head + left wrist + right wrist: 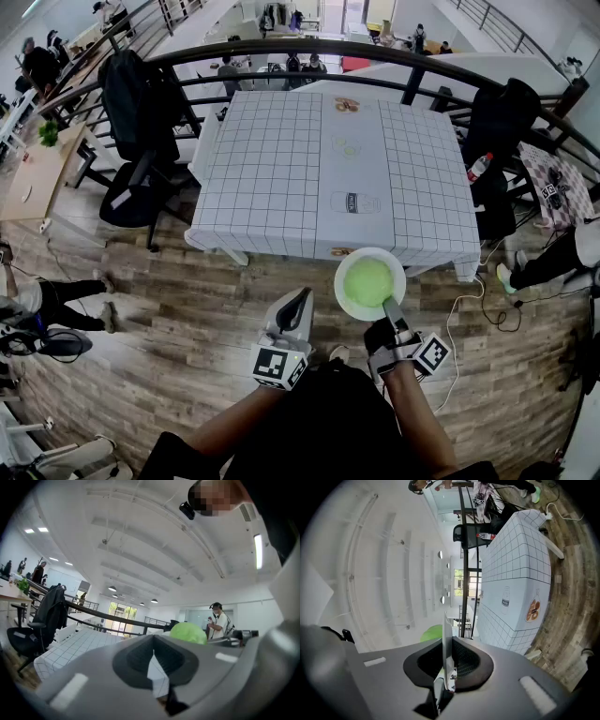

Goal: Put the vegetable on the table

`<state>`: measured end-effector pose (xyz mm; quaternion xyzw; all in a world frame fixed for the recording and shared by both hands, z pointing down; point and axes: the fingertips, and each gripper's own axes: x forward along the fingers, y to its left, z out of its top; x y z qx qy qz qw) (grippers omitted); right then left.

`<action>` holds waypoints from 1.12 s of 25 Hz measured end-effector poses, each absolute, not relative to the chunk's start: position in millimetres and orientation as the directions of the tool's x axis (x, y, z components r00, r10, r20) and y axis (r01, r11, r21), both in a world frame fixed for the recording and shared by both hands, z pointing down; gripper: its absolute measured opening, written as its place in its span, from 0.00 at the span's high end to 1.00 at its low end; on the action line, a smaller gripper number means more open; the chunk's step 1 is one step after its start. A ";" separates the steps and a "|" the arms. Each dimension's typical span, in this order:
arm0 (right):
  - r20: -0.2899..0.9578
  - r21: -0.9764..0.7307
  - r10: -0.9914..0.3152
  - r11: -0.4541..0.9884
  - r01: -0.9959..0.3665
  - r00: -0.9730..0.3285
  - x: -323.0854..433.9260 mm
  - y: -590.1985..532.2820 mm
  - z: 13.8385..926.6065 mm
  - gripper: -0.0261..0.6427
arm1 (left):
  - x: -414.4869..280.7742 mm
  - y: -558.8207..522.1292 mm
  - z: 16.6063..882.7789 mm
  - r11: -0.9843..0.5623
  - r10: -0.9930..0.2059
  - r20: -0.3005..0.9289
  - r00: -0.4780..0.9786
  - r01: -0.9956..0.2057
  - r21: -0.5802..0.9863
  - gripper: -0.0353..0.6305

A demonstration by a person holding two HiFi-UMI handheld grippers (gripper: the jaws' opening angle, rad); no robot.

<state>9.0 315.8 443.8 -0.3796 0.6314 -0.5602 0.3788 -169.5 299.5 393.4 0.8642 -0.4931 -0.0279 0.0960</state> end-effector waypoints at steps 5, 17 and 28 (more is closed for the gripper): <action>-0.065 -0.993 -0.903 0.100 -0.059 -0.425 9.3 313.2 441.6 0.92 | -168.6 296.0 392.3 -0.497 -0.858 0.046 0.511 -0.850 0.173 0.94; -0.055 -0.997 -0.908 0.072 -0.027 -0.416 27.2 309.6 449.2 0.92 | -153.6 294.3 393.2 -0.487 -0.865 0.050 0.499 -0.859 0.161 0.94; -0.059 -0.998 -0.896 0.070 -0.008 -0.440 62.4 303.9 439.5 0.92 | -138.3 288.4 378.5 -0.419 -0.900 0.064 0.430 -0.897 0.142 0.94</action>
